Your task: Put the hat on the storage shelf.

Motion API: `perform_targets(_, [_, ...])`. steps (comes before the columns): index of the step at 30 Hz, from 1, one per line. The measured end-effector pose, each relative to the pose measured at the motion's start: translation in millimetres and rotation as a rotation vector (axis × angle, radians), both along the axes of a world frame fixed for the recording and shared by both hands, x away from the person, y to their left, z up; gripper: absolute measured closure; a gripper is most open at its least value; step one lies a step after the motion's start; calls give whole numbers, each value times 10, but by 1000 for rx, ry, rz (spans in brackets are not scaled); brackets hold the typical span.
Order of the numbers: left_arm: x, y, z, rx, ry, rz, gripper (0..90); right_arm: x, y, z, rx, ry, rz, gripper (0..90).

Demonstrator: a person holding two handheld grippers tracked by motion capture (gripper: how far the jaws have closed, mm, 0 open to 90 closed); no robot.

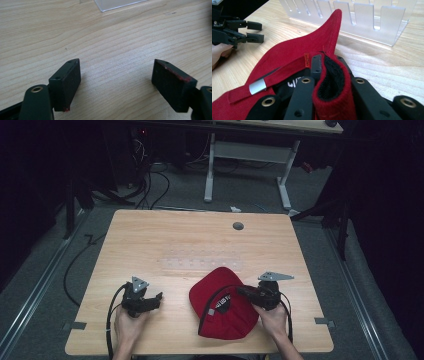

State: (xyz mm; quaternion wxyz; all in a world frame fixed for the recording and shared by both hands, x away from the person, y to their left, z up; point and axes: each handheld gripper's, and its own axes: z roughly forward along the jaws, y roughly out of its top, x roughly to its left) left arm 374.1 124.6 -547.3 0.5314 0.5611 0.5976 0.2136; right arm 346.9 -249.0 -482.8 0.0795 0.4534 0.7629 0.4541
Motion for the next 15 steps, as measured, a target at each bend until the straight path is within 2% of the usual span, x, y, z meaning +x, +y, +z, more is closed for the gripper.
perform_targets(5, [-29,-12,4,8,-8,-13,265,7,-4,53,-6,-7,-3,809])
perform_targets(6, [-52,-26,2,24,-16,-24,265,12,-15,78,-5,-11,-4,810])
perform_targets(8, [-67,-36,5,28,-21,-31,266,15,-20,91,-5,-13,-4,810])
perform_targets(10, [-133,-80,36,22,-48,-61,271,28,-33,131,-6,-15,-7,811])
perform_targets(15, [-227,-165,103,24,-83,-110,270,64,-54,202,0,-17,-9,811])
